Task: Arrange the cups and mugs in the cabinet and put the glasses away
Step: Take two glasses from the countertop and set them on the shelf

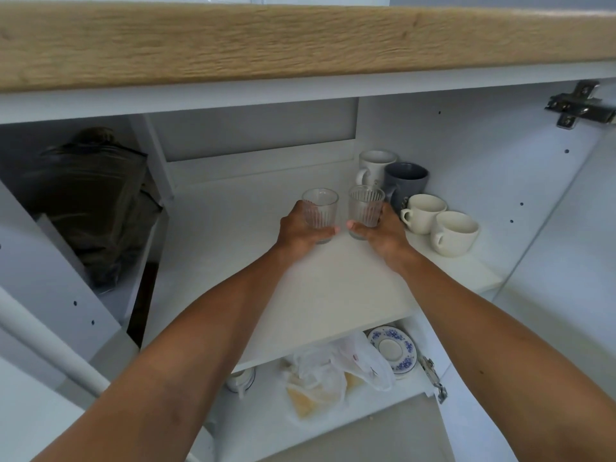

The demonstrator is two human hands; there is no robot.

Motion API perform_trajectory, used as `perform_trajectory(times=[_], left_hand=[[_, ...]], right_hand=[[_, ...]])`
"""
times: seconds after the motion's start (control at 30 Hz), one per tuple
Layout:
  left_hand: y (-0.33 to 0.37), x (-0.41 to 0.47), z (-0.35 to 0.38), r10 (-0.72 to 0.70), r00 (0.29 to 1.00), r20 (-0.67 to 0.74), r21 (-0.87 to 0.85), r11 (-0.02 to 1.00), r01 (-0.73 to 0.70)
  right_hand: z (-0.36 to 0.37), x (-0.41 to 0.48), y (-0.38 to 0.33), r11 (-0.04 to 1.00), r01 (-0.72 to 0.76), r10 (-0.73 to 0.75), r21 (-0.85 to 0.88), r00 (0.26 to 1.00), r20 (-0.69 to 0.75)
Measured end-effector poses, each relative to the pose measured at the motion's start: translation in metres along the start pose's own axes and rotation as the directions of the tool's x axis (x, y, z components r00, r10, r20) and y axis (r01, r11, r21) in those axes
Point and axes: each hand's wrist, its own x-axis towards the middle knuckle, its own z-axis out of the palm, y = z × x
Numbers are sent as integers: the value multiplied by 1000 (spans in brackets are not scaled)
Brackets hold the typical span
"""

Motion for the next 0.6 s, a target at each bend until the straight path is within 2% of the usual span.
perform_trajectory(times=[0.3, 0.6], left_hand=[[-3, -9, -9, -38, 998, 56, -1, 999, 39], [1, -72, -35, -79, 995, 65, 88, 993, 73]], right_hand=[[-14, -17, -9, 998, -32, 36, -46, 996, 79], [-31, -71, -27, 965, -84, 114, -248, 988, 108]])
